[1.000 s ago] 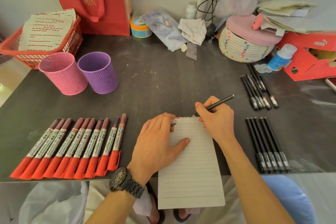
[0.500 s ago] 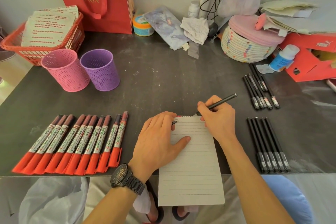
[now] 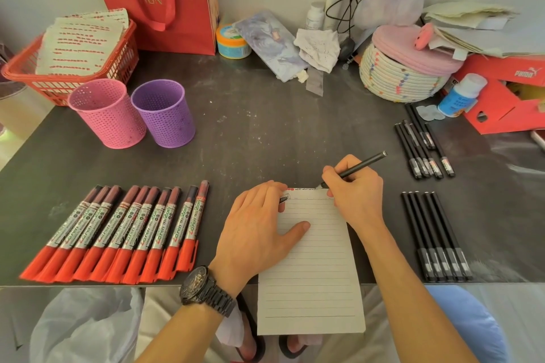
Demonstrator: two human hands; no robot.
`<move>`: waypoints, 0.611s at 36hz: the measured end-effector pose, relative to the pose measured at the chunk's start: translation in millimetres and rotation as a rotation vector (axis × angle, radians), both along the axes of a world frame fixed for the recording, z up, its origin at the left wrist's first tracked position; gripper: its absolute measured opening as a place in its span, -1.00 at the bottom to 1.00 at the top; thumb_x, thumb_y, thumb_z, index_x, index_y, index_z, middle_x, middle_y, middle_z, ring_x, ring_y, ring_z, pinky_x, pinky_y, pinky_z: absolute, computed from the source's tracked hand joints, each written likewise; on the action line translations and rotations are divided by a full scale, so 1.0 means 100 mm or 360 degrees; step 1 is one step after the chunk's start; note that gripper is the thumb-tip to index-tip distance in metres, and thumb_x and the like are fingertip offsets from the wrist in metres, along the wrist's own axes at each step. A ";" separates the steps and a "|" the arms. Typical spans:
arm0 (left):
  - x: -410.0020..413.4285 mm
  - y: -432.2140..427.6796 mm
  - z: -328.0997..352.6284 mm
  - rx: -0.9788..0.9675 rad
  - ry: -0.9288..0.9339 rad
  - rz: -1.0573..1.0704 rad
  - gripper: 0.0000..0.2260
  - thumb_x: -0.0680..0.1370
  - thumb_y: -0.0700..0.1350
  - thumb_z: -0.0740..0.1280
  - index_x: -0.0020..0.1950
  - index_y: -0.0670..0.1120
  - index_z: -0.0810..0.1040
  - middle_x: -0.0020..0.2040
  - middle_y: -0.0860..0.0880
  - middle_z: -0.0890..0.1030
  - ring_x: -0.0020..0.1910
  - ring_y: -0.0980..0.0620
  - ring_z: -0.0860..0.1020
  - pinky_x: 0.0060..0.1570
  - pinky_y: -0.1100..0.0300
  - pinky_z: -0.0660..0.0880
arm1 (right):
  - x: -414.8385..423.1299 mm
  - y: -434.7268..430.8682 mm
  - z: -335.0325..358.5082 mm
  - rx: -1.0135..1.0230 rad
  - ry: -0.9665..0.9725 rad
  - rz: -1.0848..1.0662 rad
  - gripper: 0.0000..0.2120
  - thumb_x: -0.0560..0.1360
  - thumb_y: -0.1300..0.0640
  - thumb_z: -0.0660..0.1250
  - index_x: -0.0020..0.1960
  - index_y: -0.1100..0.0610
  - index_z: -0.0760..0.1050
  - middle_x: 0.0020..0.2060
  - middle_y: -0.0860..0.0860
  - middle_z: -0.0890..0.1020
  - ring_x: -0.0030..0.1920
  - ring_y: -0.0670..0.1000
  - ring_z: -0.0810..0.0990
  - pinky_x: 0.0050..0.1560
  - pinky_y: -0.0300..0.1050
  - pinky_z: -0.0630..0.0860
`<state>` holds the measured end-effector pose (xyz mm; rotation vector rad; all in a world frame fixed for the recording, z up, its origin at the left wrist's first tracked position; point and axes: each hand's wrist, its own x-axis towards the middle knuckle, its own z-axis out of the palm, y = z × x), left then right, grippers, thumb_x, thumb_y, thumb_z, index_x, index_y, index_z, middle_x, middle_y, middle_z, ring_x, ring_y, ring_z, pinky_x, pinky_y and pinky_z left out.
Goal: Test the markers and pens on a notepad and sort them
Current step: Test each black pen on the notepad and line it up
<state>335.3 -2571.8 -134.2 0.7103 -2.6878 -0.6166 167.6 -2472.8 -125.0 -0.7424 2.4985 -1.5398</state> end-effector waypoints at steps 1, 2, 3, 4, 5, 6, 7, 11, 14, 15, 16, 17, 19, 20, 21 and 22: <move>0.00 0.00 0.00 -0.0005 0.0002 0.0000 -0.47 0.47 0.39 0.23 0.31 0.12 0.36 -0.04 0.29 0.33 0.20 0.20 0.42 0.32 0.25 0.21 | 0.00 0.00 0.00 0.0001 -0.0002 -0.0001 -0.76 0.52 0.12 0.42 -0.30 0.04 0.49 -0.48 -0.06 0.62 -0.48 -0.14 0.59 -0.40 -0.35 0.45; 0.00 0.00 0.00 -0.0003 0.0001 0.0000 -0.48 0.47 0.39 0.23 0.31 0.12 0.36 -0.04 0.29 0.33 0.19 0.20 0.42 0.31 0.26 0.20 | 0.00 0.00 0.00 -0.0004 -0.0007 -0.0001 -0.76 0.53 0.12 0.42 -0.30 0.04 0.49 -0.48 -0.06 0.62 -0.47 -0.14 0.60 -0.41 -0.36 0.45; 0.00 0.00 0.00 0.0000 -0.0001 0.0000 -0.47 0.47 0.39 0.23 0.31 0.12 0.36 -0.05 0.29 0.33 0.19 0.21 0.41 0.31 0.26 0.20 | 0.00 0.00 0.00 -0.0016 -0.0011 -0.0001 -0.76 0.53 0.11 0.42 -0.30 0.04 0.49 -0.48 -0.06 0.62 -0.46 -0.14 0.61 -0.42 -0.38 0.45; 0.00 0.00 0.01 0.0000 -0.0001 0.0000 -0.47 0.47 0.39 0.23 0.31 0.12 0.36 -0.04 0.29 0.33 0.20 0.21 0.41 0.31 0.26 0.19 | 0.00 0.00 -0.01 -0.0032 -0.0012 -0.0003 -0.76 0.53 0.10 0.42 -0.29 0.04 0.49 -0.47 -0.06 0.62 -0.46 -0.15 0.61 -0.43 -0.39 0.45; 0.00 0.00 0.01 -0.0001 -0.0002 0.0001 -0.47 0.47 0.39 0.23 0.32 0.12 0.36 -0.04 0.29 0.33 0.20 0.21 0.40 0.31 0.27 0.18 | 0.00 0.00 -0.01 -0.0052 -0.0009 -0.0012 -0.76 0.54 0.09 0.42 -0.29 0.04 0.49 -0.47 -0.07 0.62 -0.46 -0.17 0.61 -0.42 -0.40 0.46; 0.00 0.00 0.01 -0.0002 -0.0005 0.0001 -0.47 0.47 0.39 0.23 0.32 0.12 0.36 -0.04 0.29 0.33 0.21 0.21 0.40 0.31 0.27 0.17 | 0.00 0.00 0.00 -0.0080 -0.0005 -0.0027 -0.76 0.54 0.08 0.42 -0.28 0.04 0.49 -0.47 -0.07 0.62 -0.47 -0.17 0.60 -0.39 -0.40 0.47; 0.00 0.00 0.01 -0.0001 -0.0007 0.0000 -0.47 0.47 0.39 0.22 0.32 0.12 0.36 -0.04 0.29 0.33 0.21 0.21 0.40 0.31 0.27 0.17 | 0.00 0.01 0.00 -0.0118 -0.0007 -0.0047 -0.75 0.55 0.07 0.42 -0.28 0.04 0.49 -0.48 -0.08 0.62 -0.48 -0.17 0.59 -0.37 -0.40 0.47; 0.01 0.00 0.02 0.0017 -0.0020 -0.0008 -0.49 0.48 0.39 0.20 0.30 0.13 0.35 -0.01 0.30 0.33 0.24 0.22 0.39 0.33 0.26 0.18 | -0.01 0.03 0.02 -0.0250 -0.0041 -0.0085 -0.71 0.54 -0.02 0.43 -0.28 0.05 0.46 -0.50 -0.04 0.60 -0.51 -0.14 0.56 -0.35 -0.37 0.47; 0.02 0.01 0.04 0.0015 -0.0010 -0.0028 -0.53 0.54 0.34 0.15 0.34 0.11 0.37 -0.01 0.30 0.37 0.28 0.22 0.38 0.36 0.27 0.16 | 0.02 0.02 0.05 -0.0322 -0.0080 -0.0114 -0.71 0.56 -0.10 0.40 -0.24 0.04 0.49 -0.48 -0.04 0.61 -0.50 -0.14 0.56 -0.35 -0.36 0.48; 0.03 0.01 0.04 0.0020 0.0002 -0.0037 -0.56 0.57 0.30 0.11 0.35 0.09 0.38 0.03 0.29 0.41 0.32 0.22 0.37 0.37 0.31 0.11 | 0.03 0.02 0.07 -0.0339 -0.0103 -0.0138 -0.73 0.57 -0.11 0.37 -0.21 0.03 0.50 -0.45 -0.04 0.63 -0.48 -0.13 0.57 -0.34 -0.34 0.49; 0.04 0.01 0.05 0.0041 0.0024 -0.0044 -0.58 0.61 0.25 0.06 0.36 0.08 0.39 0.11 0.27 0.45 0.36 0.22 0.35 0.38 0.36 0.05 | 0.04 0.03 0.08 -0.0361 -0.0139 -0.0149 -0.75 0.60 -0.09 0.34 -0.17 0.02 0.51 -0.42 -0.02 0.65 -0.47 -0.10 0.57 -0.32 -0.28 0.50; 0.05 0.01 0.05 0.0073 0.0054 -0.0053 -0.59 0.63 0.20 0.01 0.37 0.07 0.39 0.22 0.24 0.48 0.40 0.22 0.33 0.38 0.40 -0.01 | 0.04 0.05 0.10 -0.0407 -0.0195 -0.0135 -0.79 0.63 -0.04 0.31 -0.13 0.03 0.52 -0.37 0.00 0.67 -0.45 -0.07 0.58 -0.32 -0.20 0.50; 0.07 0.01 0.06 0.0123 0.0112 -0.0083 -0.60 0.66 0.12 -0.04 0.39 0.06 0.40 0.37 0.20 0.44 0.43 0.24 0.29 0.41 0.39 0.01 | 0.05 0.14 0.13 -0.0581 -0.0344 -0.0025 -0.85 0.67 0.12 0.23 -0.03 0.08 0.54 -0.25 0.07 0.70 -0.43 0.01 0.58 -0.36 -0.13 0.46; 0.08 0.01 0.06 0.0128 0.0141 -0.0098 -0.61 0.67 0.10 -0.05 0.37 0.06 0.42 0.38 0.20 0.44 0.43 0.24 0.29 0.44 0.34 0.08 | 0.06 0.19 0.15 -0.0680 -0.0426 0.0040 -0.83 0.68 0.19 0.20 0.00 0.12 0.55 -0.20 0.11 0.70 -0.43 0.03 0.58 -0.39 -0.14 0.45; 0.09 0.01 0.07 0.0127 0.0168 -0.0106 -0.62 0.67 0.09 -0.05 0.34 0.06 0.44 0.37 0.20 0.45 0.42 0.24 0.30 0.44 0.30 0.14 | 0.08 0.25 0.16 -0.0760 -0.0509 0.0092 -0.80 0.68 0.24 0.17 0.01 0.13 0.57 -0.18 0.14 0.71 -0.43 0.05 0.58 -0.41 -0.15 0.45; 0.09 0.02 0.07 0.0124 0.0191 -0.0106 -0.64 0.68 0.08 -0.04 0.30 0.05 0.46 0.33 0.20 0.47 0.38 0.25 0.33 0.41 0.28 0.20 | 0.11 0.31 0.17 -0.0816 -0.0584 0.0126 -0.77 0.67 0.26 0.16 0.00 0.13 0.58 -0.18 0.17 0.71 -0.44 0.06 0.57 -0.43 -0.17 0.45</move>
